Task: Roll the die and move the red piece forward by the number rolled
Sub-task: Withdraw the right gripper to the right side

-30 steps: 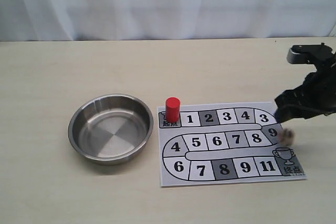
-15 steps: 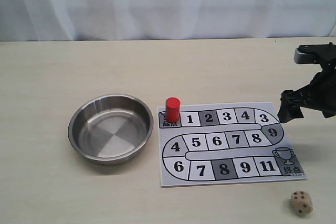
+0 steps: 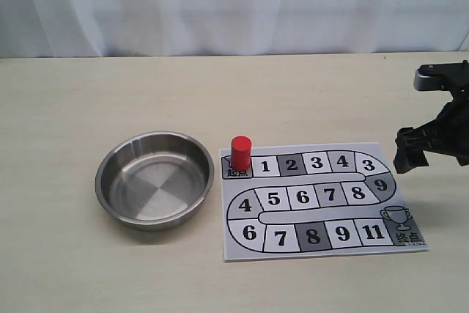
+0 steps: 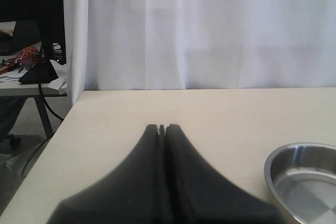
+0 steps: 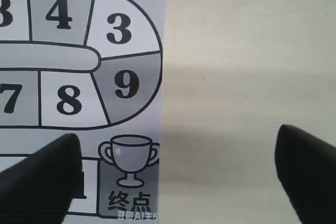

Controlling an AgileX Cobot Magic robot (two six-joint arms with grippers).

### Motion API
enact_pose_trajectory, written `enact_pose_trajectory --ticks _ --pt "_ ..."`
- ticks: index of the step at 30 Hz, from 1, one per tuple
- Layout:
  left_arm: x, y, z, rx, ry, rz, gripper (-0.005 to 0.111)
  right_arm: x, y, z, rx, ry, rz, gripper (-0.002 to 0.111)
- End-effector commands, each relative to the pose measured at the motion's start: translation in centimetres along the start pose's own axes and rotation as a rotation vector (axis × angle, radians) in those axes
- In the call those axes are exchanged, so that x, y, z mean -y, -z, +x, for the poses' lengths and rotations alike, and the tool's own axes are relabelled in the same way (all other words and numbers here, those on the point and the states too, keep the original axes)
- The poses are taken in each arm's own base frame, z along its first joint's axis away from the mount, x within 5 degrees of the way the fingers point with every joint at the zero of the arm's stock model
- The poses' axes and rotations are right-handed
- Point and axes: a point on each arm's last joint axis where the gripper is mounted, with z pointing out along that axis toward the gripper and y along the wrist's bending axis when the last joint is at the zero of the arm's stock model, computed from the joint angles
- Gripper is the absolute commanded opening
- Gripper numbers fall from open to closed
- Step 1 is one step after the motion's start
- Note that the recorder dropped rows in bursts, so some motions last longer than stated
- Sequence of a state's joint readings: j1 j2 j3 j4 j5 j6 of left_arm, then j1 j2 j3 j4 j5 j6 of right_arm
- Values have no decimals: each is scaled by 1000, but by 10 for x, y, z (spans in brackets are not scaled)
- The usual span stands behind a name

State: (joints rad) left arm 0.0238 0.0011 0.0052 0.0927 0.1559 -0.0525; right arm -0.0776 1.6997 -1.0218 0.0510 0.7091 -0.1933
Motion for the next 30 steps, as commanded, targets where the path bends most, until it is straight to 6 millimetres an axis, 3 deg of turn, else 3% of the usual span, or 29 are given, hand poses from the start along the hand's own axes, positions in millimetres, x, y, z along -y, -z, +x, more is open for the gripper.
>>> enact_pose_trajectory --ticks 1,5,9,17,23,30 --pt "0 0 -3 21 0 1 0 0 1 4 -39 -2 -3 71" --pt "0 0 -3 21 0 1 0 -1 7 9 -87 -3 -12 32" --pt "0 0 -3 21 0 1 0 -2 22 12 -77 -1 -12 4" --pt "0 0 -3 21 0 1 0 -8 63 32 -37 35 -18 4" --pt "0 0 -3 21 0 1 0 -20 87 66 3 154 -77 4" --pt "0 0 -3 18 0 0 0 -34 100 114 -32 382 -165 4"
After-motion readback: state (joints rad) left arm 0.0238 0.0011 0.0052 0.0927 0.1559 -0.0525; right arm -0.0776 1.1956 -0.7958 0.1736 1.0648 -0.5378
